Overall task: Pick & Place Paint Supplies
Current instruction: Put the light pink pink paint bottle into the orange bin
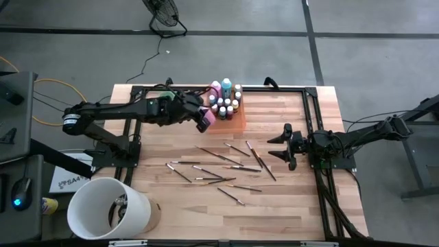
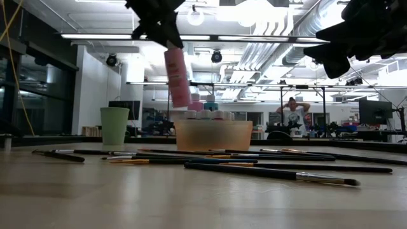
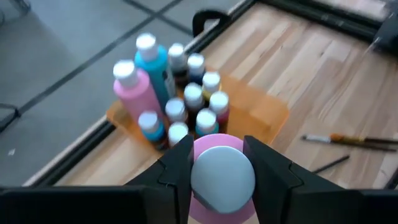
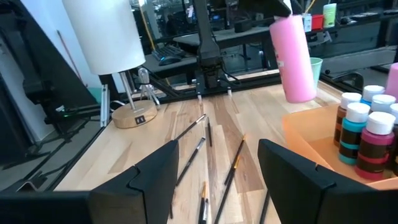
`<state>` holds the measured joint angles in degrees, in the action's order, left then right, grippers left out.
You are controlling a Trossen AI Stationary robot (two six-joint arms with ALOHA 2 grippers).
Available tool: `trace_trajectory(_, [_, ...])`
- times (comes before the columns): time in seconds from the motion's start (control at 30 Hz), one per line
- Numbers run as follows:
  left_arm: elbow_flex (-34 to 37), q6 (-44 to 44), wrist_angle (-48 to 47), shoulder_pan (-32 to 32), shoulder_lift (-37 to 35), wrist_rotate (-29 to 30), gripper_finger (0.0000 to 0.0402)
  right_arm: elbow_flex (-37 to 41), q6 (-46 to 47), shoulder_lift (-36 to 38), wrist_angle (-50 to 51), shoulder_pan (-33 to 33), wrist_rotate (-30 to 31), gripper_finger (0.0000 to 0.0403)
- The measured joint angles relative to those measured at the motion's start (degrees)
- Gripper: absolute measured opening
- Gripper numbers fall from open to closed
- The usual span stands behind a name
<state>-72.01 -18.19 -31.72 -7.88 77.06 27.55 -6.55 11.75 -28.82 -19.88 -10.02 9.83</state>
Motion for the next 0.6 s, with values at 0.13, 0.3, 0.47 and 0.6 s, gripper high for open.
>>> trace_trajectory(0.13, [-0.2,2.0,3.3,-0.6,2.2,0.0,0.0116,0.0,-0.2,0.0,0.0,0.0,0.7,0.0215])
trace_trajectory(0.3, [-0.1,3.4,5.3,-3.1,6.3,-1.7,0.0116,0.0,-0.1,0.0,-0.1,0.0,0.7,0.0215])
trace_trajectory(0.47, [-0.1,3.4,5.7,-5.4,9.3,-3.1,0.0116,0.0,0.0,0.0,0.0,0.0,0.6,0.0215])
trace_trajectory(0.6, [-0.1,2.9,6.5,-6.9,11.6,-7.4,0.0116,0.0,0.0,0.0,0.0,0.0,0.6,0.0215])
